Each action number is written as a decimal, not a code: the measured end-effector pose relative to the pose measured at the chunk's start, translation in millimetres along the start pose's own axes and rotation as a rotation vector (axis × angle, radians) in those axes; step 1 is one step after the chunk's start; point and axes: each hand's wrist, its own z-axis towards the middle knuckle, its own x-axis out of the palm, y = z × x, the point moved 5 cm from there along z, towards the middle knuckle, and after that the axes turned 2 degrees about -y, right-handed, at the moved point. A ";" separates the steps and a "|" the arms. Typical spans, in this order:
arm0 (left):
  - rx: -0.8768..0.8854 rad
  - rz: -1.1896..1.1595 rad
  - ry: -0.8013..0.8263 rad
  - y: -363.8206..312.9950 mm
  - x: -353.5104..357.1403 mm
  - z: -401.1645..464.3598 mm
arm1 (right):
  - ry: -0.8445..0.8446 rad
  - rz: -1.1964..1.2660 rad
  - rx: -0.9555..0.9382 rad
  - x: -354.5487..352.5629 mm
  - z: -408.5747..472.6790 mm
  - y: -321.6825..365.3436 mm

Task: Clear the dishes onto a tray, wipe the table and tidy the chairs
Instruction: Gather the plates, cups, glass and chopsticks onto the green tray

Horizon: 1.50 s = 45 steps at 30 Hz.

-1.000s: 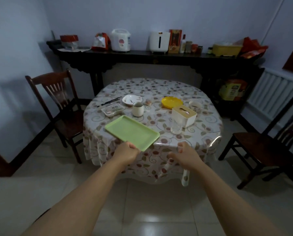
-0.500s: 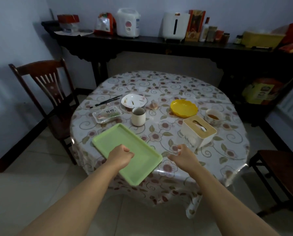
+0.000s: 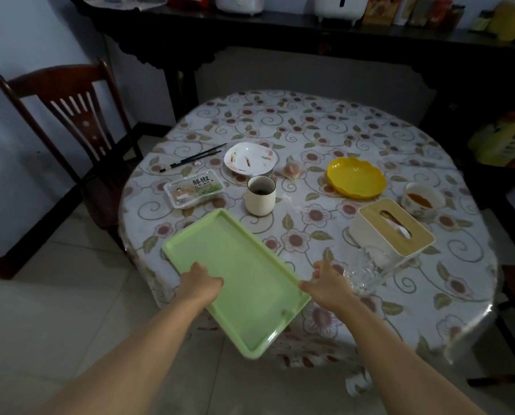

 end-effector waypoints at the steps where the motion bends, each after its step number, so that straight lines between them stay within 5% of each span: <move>1: -0.032 -0.004 -0.003 5.4 1.9 4.6 | -0.001 -0.014 -0.004 2.9 3.5 1.9; 10: -0.213 0.019 0.017 17.9 37.2 31.3 | -0.315 -0.353 -0.031 -40.3 40.3 -14.4; 21: -0.319 0.175 -0.054 29.9 66.4 48.8 | -0.114 -0.676 -0.014 -75.7 91.0 -68.9; 30: -0.459 -0.050 -0.113 26.4 81.3 20.8 | -0.122 -0.648 -0.057 -83.8 92.3 -69.6; 45: -0.127 0.063 -0.001 -44.3 158.1 -34.3 | -0.281 -0.569 -0.221 -151.4 67.5 -33.9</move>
